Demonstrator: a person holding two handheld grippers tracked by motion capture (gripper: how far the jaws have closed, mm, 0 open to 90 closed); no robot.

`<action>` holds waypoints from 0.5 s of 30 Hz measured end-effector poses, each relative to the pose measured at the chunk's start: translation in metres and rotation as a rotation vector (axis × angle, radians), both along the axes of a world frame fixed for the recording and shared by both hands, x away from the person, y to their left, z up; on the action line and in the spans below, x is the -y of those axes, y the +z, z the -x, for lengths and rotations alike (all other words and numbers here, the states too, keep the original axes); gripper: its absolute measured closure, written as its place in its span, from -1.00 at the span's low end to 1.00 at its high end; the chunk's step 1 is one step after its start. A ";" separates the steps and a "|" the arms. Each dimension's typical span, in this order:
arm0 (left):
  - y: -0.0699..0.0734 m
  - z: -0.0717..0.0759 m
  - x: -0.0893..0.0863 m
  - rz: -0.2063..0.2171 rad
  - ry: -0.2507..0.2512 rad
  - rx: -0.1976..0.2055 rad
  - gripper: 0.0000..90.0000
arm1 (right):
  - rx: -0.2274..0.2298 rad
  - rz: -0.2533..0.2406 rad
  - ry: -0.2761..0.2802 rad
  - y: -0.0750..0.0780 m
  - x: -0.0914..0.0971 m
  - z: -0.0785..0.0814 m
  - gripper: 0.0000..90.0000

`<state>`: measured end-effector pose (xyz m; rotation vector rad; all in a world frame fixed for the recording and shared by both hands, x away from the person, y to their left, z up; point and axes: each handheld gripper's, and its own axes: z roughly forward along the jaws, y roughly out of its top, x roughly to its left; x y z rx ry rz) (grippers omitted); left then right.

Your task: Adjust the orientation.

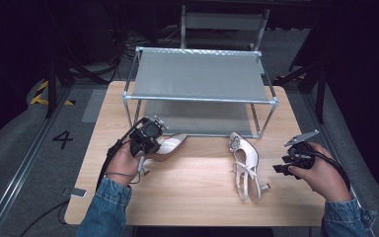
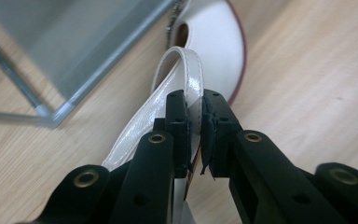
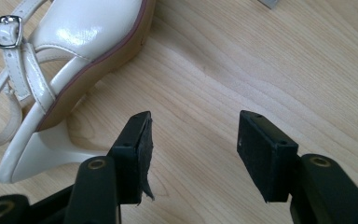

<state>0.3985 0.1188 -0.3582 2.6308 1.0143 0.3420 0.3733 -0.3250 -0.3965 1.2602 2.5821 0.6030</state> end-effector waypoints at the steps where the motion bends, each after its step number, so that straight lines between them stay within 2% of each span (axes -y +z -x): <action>1: 0.000 0.002 0.004 0.003 -0.014 -0.006 0.83 | -0.001 -0.001 0.002 0.000 0.000 0.000 0.02; 4: -0.001 0.005 0.010 0.006 -0.040 -0.054 0.83 | -0.003 -0.006 0.005 0.000 -0.001 0.000 0.02; 7: -0.003 0.010 0.017 -0.024 -0.050 -0.072 0.82 | 0.000 -0.006 0.005 -0.001 0.000 -0.001 0.02; 11: -0.006 0.012 0.025 -0.014 -0.093 -0.109 0.82 | -0.004 -0.005 0.002 -0.001 0.001 -0.001 0.01; 15: -0.010 0.014 0.033 -0.019 -0.111 -0.138 0.81 | 0.001 -0.006 0.002 -0.001 0.001 -0.001 0.00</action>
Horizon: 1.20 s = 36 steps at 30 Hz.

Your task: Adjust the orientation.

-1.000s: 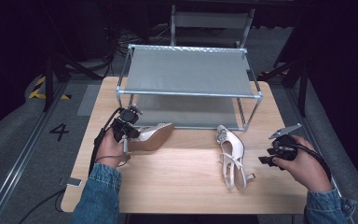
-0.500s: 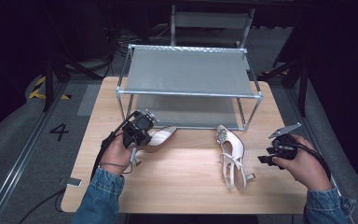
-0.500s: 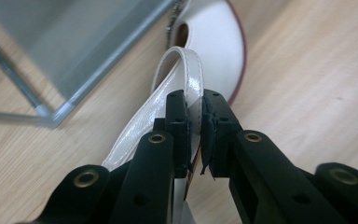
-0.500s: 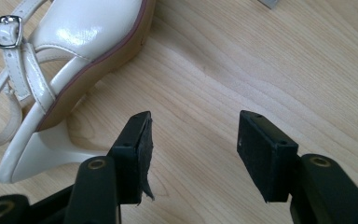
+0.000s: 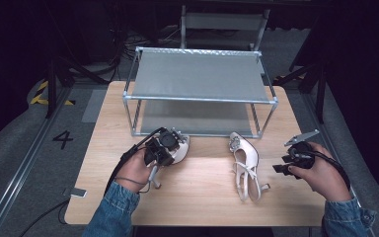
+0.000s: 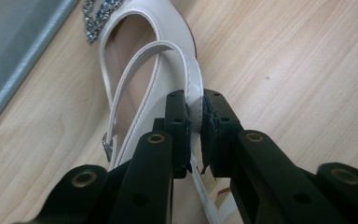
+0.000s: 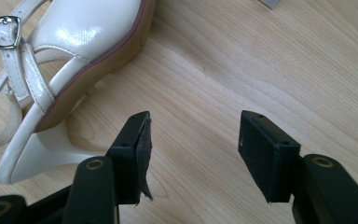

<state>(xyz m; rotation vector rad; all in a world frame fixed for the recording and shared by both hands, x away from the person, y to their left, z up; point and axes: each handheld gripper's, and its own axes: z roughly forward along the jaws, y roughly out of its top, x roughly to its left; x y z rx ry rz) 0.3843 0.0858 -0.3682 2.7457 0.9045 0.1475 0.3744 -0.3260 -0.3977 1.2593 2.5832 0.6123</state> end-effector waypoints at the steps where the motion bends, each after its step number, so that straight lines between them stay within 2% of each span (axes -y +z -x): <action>1: -0.001 0.000 0.001 0.003 -0.009 -0.001 0.81 | -0.001 -0.001 0.000 0.000 0.000 0.000 0.00; 5: -0.004 0.000 0.004 0.020 -0.002 -0.039 0.81 | -0.004 0.001 0.006 -0.001 0.001 0.000 0.00; 6: -0.005 0.000 0.004 0.038 -0.013 -0.042 0.81 | -0.004 -0.002 0.003 -0.001 0.001 0.000 0.00; 7: -0.004 0.000 0.004 0.077 -0.021 -0.051 0.74 | -0.002 -0.001 0.002 0.000 0.002 0.000 0.00; 8: -0.002 0.001 0.005 0.093 -0.026 -0.063 0.62 | -0.001 0.000 0.001 0.000 0.003 0.000 0.00; 10: -0.001 0.002 0.006 0.099 -0.019 -0.047 0.49 | 0.002 0.000 0.001 0.001 0.003 0.000 0.00; 13: 0.000 0.001 0.005 0.095 0.007 -0.046 0.39 | 0.001 0.001 0.000 0.000 0.003 0.000 -0.01; 17: 0.001 0.000 0.002 0.113 0.070 -0.033 -0.02 | 0.003 0.000 0.000 0.000 0.003 0.000 -0.03; 18: 0.002 0.000 0.001 0.112 0.090 -0.028 -0.16 | 0.004 -0.001 -0.002 0.001 0.003 0.000 -0.03; 21: 0.004 0.006 -0.002 0.095 0.140 -0.005 -0.38 | 0.006 -0.002 -0.003 0.000 0.003 0.000 -0.04; 24: 0.003 0.010 -0.004 0.083 0.143 -0.022 -0.44 | 0.007 -0.006 -0.004 0.001 0.003 -0.001 -0.04; 27: -0.004 0.013 -0.005 0.055 0.174 -0.040 -0.51 | 0.012 -0.007 0.003 0.002 0.000 -0.002 -0.04; 32: -0.014 0.012 -0.008 0.007 0.207 -0.061 -0.59 | 0.025 -0.007 0.015 0.003 -0.003 -0.006 -0.04; 35: -0.021 0.012 -0.008 -0.001 0.216 -0.077 -0.60 | 0.022 -0.011 0.017 0.003 -0.005 -0.007 -0.04; 36: -0.026 0.011 -0.008 -0.013 0.215 -0.098 -0.59 | 0.020 -0.002 0.022 0.002 -0.006 -0.009 -0.04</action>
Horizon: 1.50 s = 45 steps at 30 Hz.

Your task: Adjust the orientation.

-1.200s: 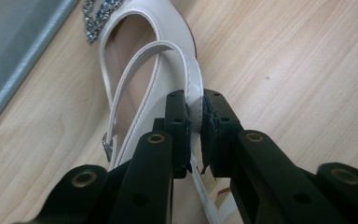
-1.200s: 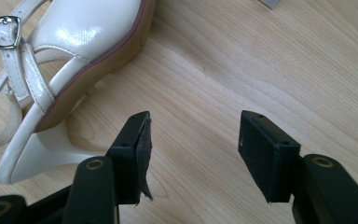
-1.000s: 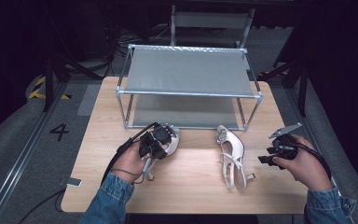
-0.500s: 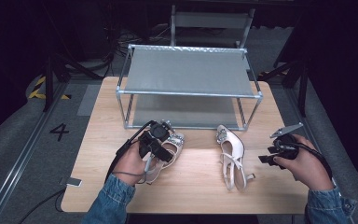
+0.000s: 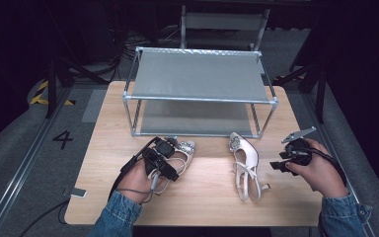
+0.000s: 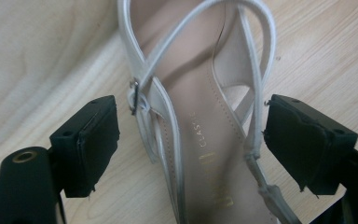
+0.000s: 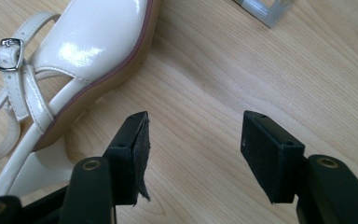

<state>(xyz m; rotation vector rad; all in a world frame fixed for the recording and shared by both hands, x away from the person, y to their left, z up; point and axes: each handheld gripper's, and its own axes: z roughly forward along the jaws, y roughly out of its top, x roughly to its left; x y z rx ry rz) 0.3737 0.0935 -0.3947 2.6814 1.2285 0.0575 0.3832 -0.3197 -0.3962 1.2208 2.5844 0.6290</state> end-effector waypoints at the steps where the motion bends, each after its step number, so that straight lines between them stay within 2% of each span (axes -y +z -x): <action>1: -0.002 0.000 0.000 0.000 0.000 0.000 -0.59 | 0.000 0.002 0.002 -0.001 -0.001 -0.001 -0.04; 5: -0.011 -0.004 -0.001 -0.016 0.023 -0.024 -0.60 | 0.000 0.001 0.007 -0.001 -0.003 -0.001 -0.04; 6: -0.013 -0.005 -0.001 -0.009 0.025 -0.041 -0.65 | 0.002 0.002 0.009 0.000 -0.003 -0.001 -0.05; 11: -0.016 -0.007 -0.001 0.012 0.033 -0.055 -0.65 | 0.003 0.005 0.009 -0.001 -0.002 -0.001 -0.05; 14: -0.022 -0.009 0.000 0.031 0.019 -0.091 -0.65 | 0.003 0.002 0.007 -0.001 -0.003 -0.001 -0.05; 16: -0.026 -0.010 0.002 -0.002 0.006 -0.098 -0.61 | 0.003 0.003 0.008 -0.001 -0.003 -0.001 -0.06; 20: -0.035 -0.013 0.004 -0.018 0.017 -0.121 -0.59 | 0.003 0.003 0.005 -0.002 -0.003 0.000 -0.07; 22: -0.034 -0.014 0.002 0.015 0.024 -0.136 -0.47 | 0.001 0.005 0.007 -0.002 -0.003 0.000 -0.07; 26: -0.033 -0.017 -0.001 0.033 0.057 -0.159 -0.35 | 0.000 0.005 0.009 -0.002 -0.003 0.000 -0.07; 29: -0.033 -0.018 -0.001 0.039 0.067 -0.163 -0.30 | -0.002 0.004 0.009 -0.003 -0.003 0.000 -0.07; 32: -0.031 -0.018 -0.001 0.026 0.078 -0.174 -0.27 | 0.000 0.004 0.007 -0.003 -0.003 0.000 -0.07; 34: -0.029 -0.019 -0.002 0.026 0.069 -0.160 -0.15 | 0.001 0.006 0.008 -0.003 -0.002 0.000 -0.07; 39: -0.028 -0.020 -0.001 0.023 0.078 -0.172 -0.13 | -0.004 0.003 -0.002 -0.004 0.000 0.001 -0.07; 45: -0.025 -0.021 0.000 0.027 0.072 -0.156 -0.12 | -0.004 -0.001 -0.013 -0.004 0.005 0.003 -0.07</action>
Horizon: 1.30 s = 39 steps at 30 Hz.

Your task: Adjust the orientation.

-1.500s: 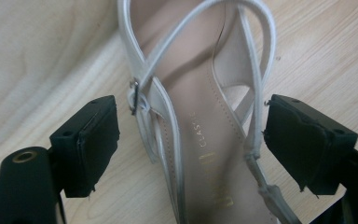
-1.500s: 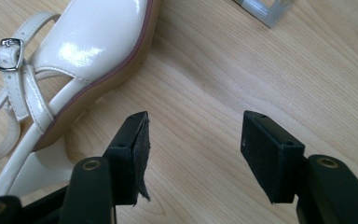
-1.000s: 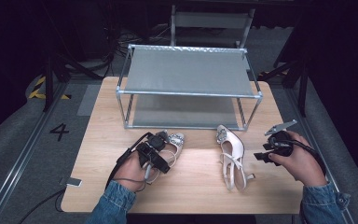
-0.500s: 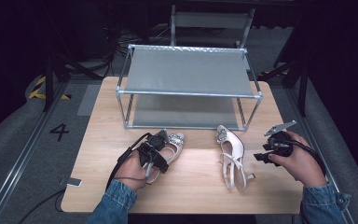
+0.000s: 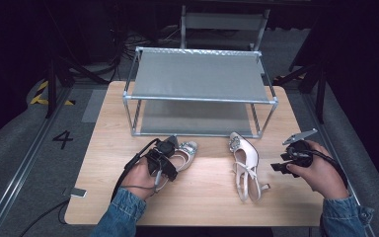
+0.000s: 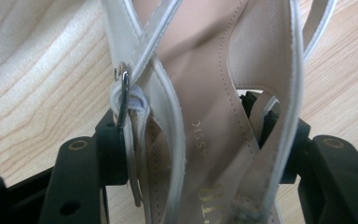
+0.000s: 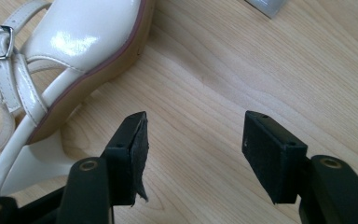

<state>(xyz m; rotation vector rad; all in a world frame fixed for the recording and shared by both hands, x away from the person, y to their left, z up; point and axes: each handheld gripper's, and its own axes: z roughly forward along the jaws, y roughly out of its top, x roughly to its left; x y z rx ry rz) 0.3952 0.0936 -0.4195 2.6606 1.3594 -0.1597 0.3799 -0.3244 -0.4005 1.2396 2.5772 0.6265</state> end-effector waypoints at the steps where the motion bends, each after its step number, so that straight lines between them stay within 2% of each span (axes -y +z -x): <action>1: 0.002 0.000 0.000 0.003 -0.003 0.006 -0.12 | -0.001 0.000 -0.004 0.000 0.001 0.000 -0.07; 6: 0.010 -0.001 0.001 0.031 0.001 0.017 -0.12 | -0.005 0.001 -0.014 -0.001 0.005 0.002 -0.07; 12: 0.022 -0.010 -0.004 0.055 0.024 0.061 -0.11 | -0.010 0.006 -0.023 -0.004 0.008 0.006 -0.08; 14: 0.024 -0.013 -0.005 0.049 0.031 0.080 -0.12 | -0.010 0.005 -0.031 -0.004 0.009 0.007 -0.07; 16: 0.027 -0.017 -0.006 0.050 0.044 0.095 -0.12 | 0.005 0.007 -0.033 -0.003 0.010 0.009 -0.06; 19: 0.030 -0.025 -0.009 0.077 0.068 0.109 -0.12 | 0.035 -0.003 -0.035 0.002 0.012 0.013 -0.04; 25: 0.038 -0.050 -0.011 0.080 0.118 0.155 -0.11 | 0.064 -0.013 -0.044 0.004 0.014 0.018 -0.04; 30: 0.033 -0.070 -0.013 0.094 0.139 0.150 -0.11 | 0.064 -0.010 -0.055 0.003 0.017 0.022 -0.04; 34: 0.027 -0.084 -0.014 0.092 0.160 0.178 -0.12 | 0.061 -0.009 -0.062 0.001 0.019 0.024 -0.04; 35: 0.026 -0.089 -0.015 0.089 0.151 0.176 -0.11 | 0.062 -0.007 -0.062 0.001 0.019 0.025 -0.04; 37: 0.023 -0.095 -0.015 0.092 0.189 0.167 -0.11 | 0.065 -0.003 -0.060 0.001 0.019 0.027 -0.04; 38: 0.020 -0.103 -0.020 0.092 0.121 0.177 -0.11 | 0.072 -0.004 -0.057 0.001 0.018 0.028 -0.04; 39: 0.017 -0.106 -0.021 0.099 0.127 0.173 -0.11 | 0.075 -0.004 -0.057 0.002 0.018 0.030 -0.04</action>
